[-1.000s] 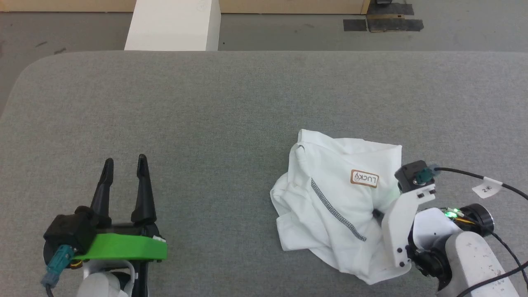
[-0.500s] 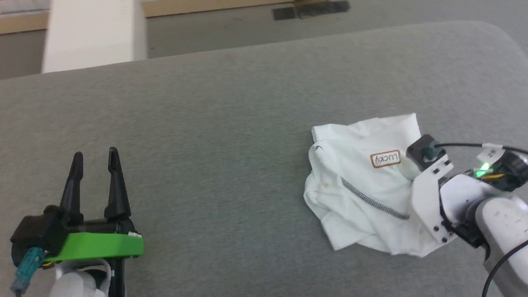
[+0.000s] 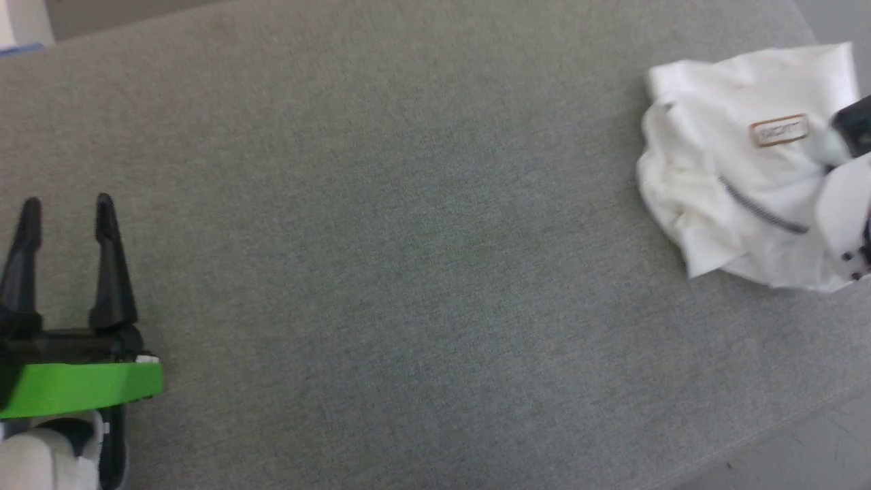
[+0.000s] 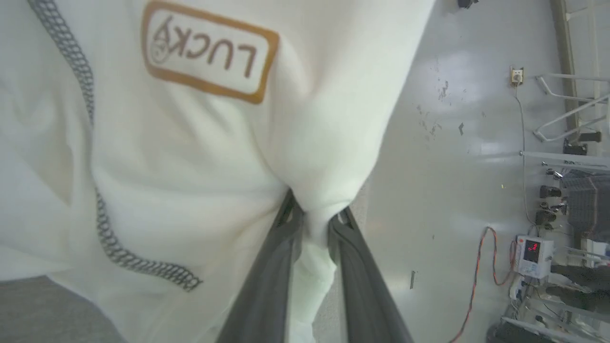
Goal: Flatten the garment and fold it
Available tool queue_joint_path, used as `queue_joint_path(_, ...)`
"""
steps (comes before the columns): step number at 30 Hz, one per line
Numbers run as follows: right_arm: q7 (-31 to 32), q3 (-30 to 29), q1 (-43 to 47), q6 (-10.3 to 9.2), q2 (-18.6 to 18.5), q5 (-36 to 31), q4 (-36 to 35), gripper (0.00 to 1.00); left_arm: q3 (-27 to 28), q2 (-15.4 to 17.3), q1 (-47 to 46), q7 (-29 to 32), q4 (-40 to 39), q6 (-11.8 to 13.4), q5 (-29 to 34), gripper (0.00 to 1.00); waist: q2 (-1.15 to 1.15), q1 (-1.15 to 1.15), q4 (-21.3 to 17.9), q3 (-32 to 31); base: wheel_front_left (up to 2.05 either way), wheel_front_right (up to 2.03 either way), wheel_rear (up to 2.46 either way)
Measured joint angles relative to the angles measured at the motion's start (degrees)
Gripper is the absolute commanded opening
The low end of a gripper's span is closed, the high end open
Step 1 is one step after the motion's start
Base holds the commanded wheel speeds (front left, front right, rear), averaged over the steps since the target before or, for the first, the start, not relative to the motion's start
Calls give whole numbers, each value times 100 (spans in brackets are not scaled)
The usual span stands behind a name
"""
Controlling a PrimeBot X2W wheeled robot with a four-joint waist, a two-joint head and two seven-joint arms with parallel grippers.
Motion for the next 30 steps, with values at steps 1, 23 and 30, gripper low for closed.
queue_joint_path(1,-69,-167,-56,0,-20,-63,113,0,55,53,0,48,-89,2,0,100,0,0,-21,122,0,0,0)
queue_joint_path(23,-1519,-2891,-798,-1,627,-1117,1021,100,187,135,37,20,-323,132,-56,100,0,0,375,1131,0,0,0)
queue_joint_path(30,-1957,-2295,-692,-1,457,-156,-71,100,-41,-249,78,-155,461,157,-67,100,0,-1,501,384,0,0,0)
